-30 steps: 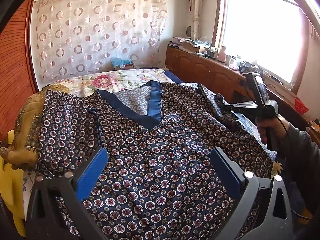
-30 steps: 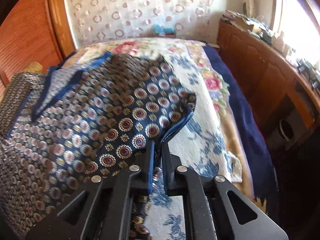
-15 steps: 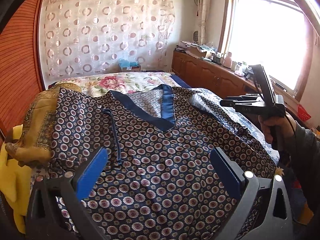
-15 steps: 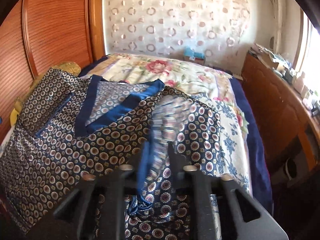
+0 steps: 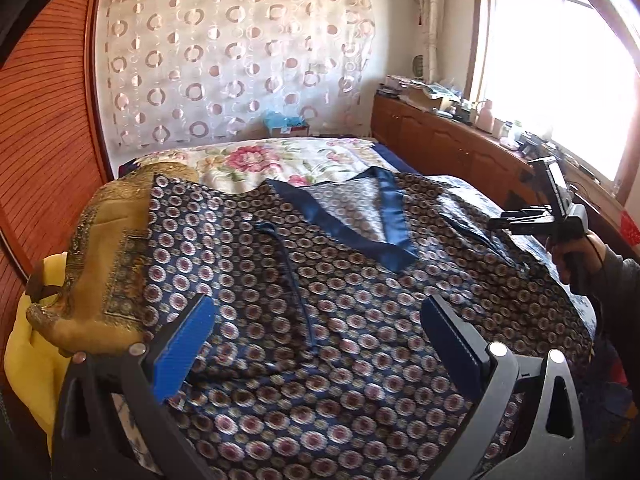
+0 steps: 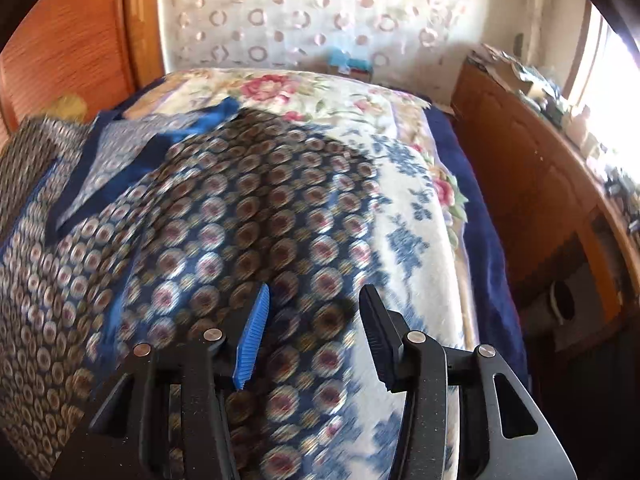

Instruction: Fold small clothes

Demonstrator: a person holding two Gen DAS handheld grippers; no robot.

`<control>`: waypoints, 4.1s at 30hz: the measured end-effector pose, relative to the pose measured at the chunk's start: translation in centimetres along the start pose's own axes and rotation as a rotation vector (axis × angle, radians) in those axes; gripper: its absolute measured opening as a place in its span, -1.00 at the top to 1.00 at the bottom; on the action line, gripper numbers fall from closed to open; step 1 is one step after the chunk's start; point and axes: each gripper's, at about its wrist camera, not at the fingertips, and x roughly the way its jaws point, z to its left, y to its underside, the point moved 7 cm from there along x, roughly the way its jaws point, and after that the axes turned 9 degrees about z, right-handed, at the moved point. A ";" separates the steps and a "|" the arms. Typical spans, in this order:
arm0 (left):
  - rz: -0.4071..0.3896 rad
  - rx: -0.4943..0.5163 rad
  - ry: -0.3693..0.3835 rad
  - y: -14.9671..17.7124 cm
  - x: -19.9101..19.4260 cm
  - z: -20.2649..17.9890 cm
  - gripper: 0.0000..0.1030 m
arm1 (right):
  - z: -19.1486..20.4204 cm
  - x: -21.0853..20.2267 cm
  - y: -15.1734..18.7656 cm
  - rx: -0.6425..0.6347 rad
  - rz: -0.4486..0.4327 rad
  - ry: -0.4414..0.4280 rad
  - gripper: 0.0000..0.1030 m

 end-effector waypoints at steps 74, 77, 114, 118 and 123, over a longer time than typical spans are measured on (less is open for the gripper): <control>0.013 -0.044 0.094 -2.8 1.2 4.9 1.00 | -2.2 4.6 -6.9 0.002 0.011 -0.115 0.99; 0.007 -0.061 0.080 -1.6 0.3 5.4 1.00 | -1.2 2.6 -6.8 0.004 -0.047 -0.102 1.00; -0.078 -0.204 -0.102 12.6 -13.7 11.7 1.00 | -0.4 -17.1 19.0 0.104 -0.215 -0.230 1.00; -0.050 -0.197 -0.130 13.6 -12.9 11.8 1.00 | -0.3 -15.6 20.9 0.075 -0.155 -0.208 1.00; -0.003 -0.193 -0.143 14.5 -11.7 12.1 0.91 | -0.3 -13.6 21.8 0.076 -0.113 -0.188 0.99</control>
